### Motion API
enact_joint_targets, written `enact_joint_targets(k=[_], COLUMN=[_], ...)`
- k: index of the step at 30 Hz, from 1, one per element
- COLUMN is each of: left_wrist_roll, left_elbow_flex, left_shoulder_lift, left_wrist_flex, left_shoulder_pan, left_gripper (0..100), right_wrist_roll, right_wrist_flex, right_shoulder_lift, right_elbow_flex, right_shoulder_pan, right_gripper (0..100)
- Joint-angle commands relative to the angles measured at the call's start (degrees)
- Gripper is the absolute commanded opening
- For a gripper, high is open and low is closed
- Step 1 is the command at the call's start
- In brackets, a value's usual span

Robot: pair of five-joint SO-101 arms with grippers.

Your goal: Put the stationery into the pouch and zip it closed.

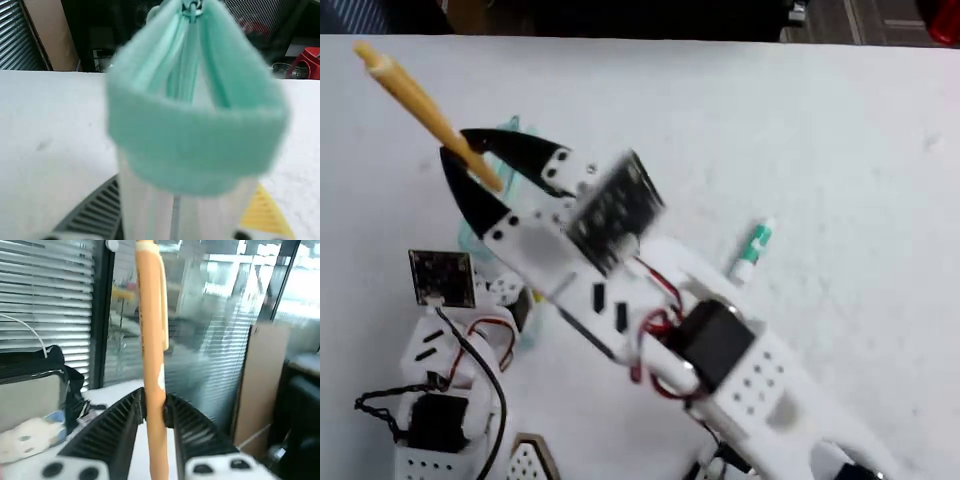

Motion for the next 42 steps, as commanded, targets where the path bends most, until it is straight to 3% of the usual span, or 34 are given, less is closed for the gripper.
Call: enact_joint_targets(k=[1,16,22,28,32,37,42], left_wrist_roll=[-0.7,-0.7,-0.6,-0.5,-0.5,-0.5,-0.5], left_elbow_flex=[-0.4,-0.4,-0.4,-0.4,-0.4,-0.4,-0.4], left_shoulder_lift=[-0.5,-0.5,-0.5,-0.5,-0.5,-0.5,-0.5], left_wrist_flex=[0.0,-0.3,-0.4,-0.4,-0.4,-0.3,-0.2], left_shoulder_pan=[0.9,0.8,0.8,0.8,0.8,0.8,0.6], left_gripper=[27,27,27,27,27,27,27], right_wrist_roll=[-4.8,-5.0,-4.9,-4.8,-4.7,2.1,5.7], right_wrist_flex=[-1.2,-0.7,5.1,7.4,9.3,9.6,14.5], right_shoulder_lift=[2.2,3.4,0.7,-4.6,-6.5,-8.3,-10.9], right_elbow_flex=[-0.4,8.6,8.5,8.6,8.6,8.4,8.4], right_shoulder_pan=[-0.6,1.0,1.0,2.6,2.6,2.8,8.6], right_gripper=[1.7,1.7,2.3,20.0,20.5,20.1,20.1])
